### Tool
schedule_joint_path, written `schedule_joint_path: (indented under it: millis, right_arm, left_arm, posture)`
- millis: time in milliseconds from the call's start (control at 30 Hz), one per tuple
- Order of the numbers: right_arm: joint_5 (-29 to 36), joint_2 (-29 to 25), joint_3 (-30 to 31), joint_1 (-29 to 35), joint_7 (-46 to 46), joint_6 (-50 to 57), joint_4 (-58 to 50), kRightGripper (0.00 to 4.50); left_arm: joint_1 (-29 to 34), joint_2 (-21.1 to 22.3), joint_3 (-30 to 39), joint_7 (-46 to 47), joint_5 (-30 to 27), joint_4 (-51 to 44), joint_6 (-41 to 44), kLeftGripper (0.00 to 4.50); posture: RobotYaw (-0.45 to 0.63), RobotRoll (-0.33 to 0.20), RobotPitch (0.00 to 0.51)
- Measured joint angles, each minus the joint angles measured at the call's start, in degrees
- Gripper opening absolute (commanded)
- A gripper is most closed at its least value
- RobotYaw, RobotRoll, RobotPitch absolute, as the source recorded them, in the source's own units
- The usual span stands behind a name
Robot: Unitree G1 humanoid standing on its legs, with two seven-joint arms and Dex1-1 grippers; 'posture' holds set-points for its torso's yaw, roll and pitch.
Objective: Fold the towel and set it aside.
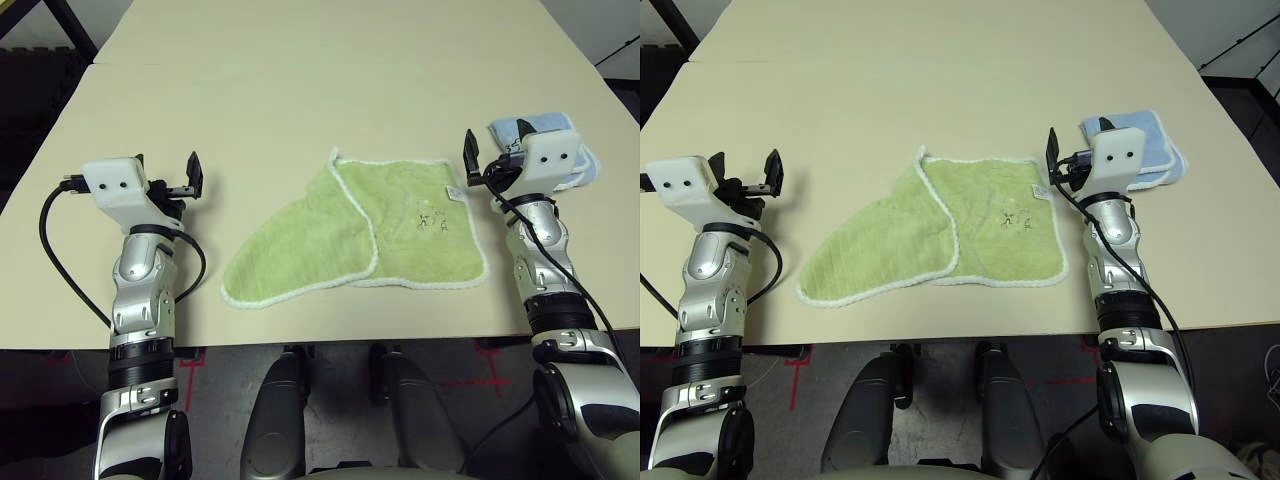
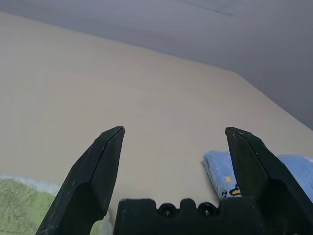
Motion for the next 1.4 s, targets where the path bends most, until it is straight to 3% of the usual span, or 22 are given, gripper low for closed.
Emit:
schedule_joint_path:
  millis: [800,1067,1400]
  right_arm:
    - [0.1,1.1,0.1,0.7,0.2,0.0,0.0,4.47]
    - [0.5,1.2,0.1,0.8,1.0,0.0,0.0,4.47]
    - [0.7,1.2,0.1,0.8,1.2,0.0,0.0,4.47]
  left_arm:
    - [0.2,0.4,-0.4,-1.9,-0.3,1.9,0.0,4.5]
    - [2.1,2.7,-0.6,-13.2,-6.7,1.2,3.3,4.5]
    - [2.4,3.1,-0.6,-16.5,-8.4,0.5,4.8,4.5]
  posture:
    - [0.03,0.0,0.213]
    - [0.03,0.0,0.216]
    - [0.04,0.0,0.224]
